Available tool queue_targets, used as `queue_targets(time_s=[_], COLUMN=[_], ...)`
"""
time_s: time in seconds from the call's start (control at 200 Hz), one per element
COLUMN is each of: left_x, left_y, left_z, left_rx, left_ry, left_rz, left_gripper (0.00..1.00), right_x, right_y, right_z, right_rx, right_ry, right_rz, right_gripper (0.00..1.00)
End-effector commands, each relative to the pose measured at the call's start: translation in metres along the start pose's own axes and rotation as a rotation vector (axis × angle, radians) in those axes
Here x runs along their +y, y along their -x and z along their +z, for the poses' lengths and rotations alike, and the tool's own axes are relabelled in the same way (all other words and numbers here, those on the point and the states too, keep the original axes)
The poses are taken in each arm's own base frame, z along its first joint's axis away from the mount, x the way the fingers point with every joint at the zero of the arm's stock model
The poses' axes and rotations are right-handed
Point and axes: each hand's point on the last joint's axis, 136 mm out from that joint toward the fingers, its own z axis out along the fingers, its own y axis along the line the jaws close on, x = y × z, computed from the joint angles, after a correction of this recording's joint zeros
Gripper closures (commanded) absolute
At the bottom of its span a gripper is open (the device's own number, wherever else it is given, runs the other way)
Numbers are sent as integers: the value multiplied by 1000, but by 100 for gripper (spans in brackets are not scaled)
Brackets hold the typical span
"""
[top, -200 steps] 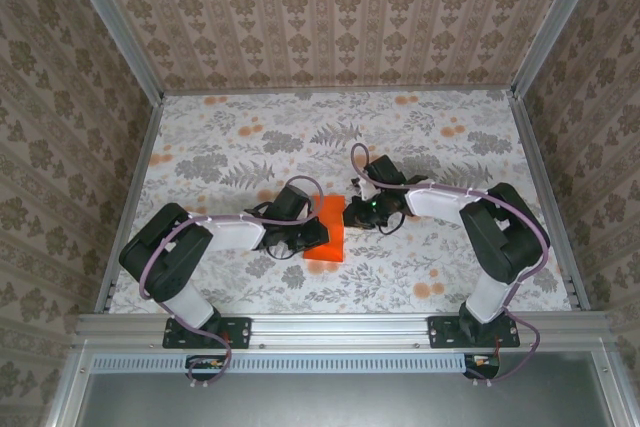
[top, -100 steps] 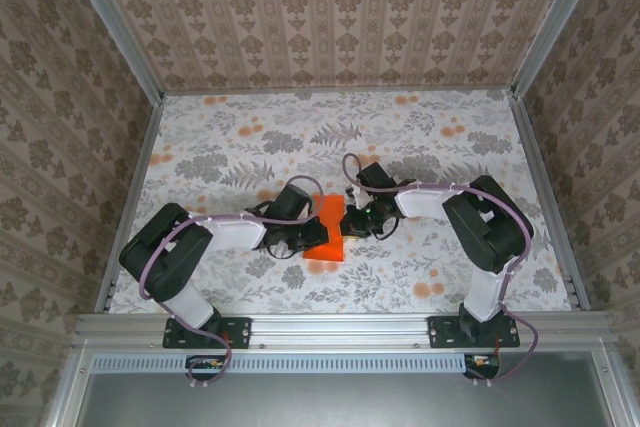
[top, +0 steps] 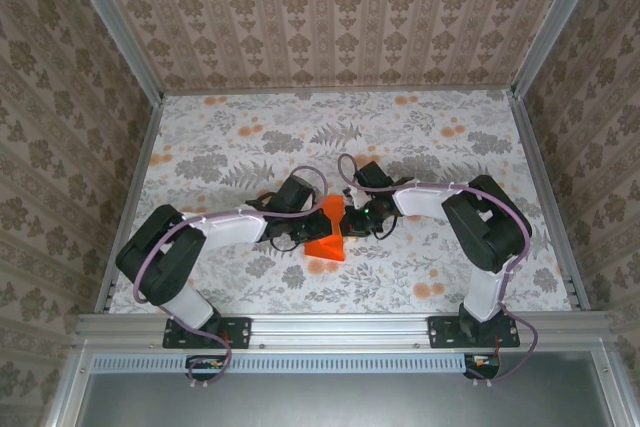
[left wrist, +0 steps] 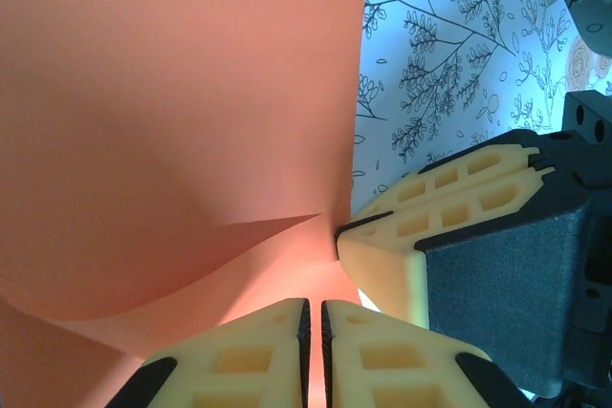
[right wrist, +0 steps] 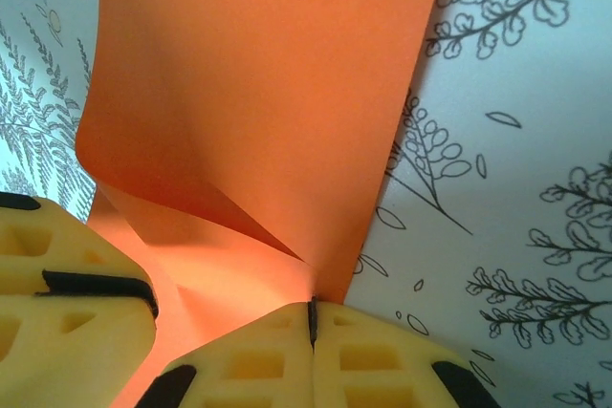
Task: Fold a paper plane with a square sheet of paper (pick it up from the middle)
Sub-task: Fold the triangle a second time at the center of the table.
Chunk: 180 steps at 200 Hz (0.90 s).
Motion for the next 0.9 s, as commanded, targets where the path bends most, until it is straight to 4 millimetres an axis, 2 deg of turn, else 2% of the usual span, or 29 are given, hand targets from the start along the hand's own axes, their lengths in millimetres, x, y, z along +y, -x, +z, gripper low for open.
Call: queue_targets(time_s=[0.0,0.365,0.535,0.73,0.895], left_x=[14,48,63,83,87], left_y=[-5,-11,-6,2,14], left_z=[6,9,0,-11,-26], left_rx=[20,35,17,3,-26], left_ry=[54,143,156,189,195], left_rz=[-2,-46,-73,-116,-120], left_gripper=[86,87,87,87,88], right_x=[-45,-59,-69,-74,-73], right_y=[-23,-32,-40,-40,-38], right_z=[12,15,15,12,10], right_rx=[71,105,133,130,120], right_ry=[-180,-228,-264,-294,-297], right_rz=[41,22,-9,-35,-40], right_gripper=[94,94,95,95,95])
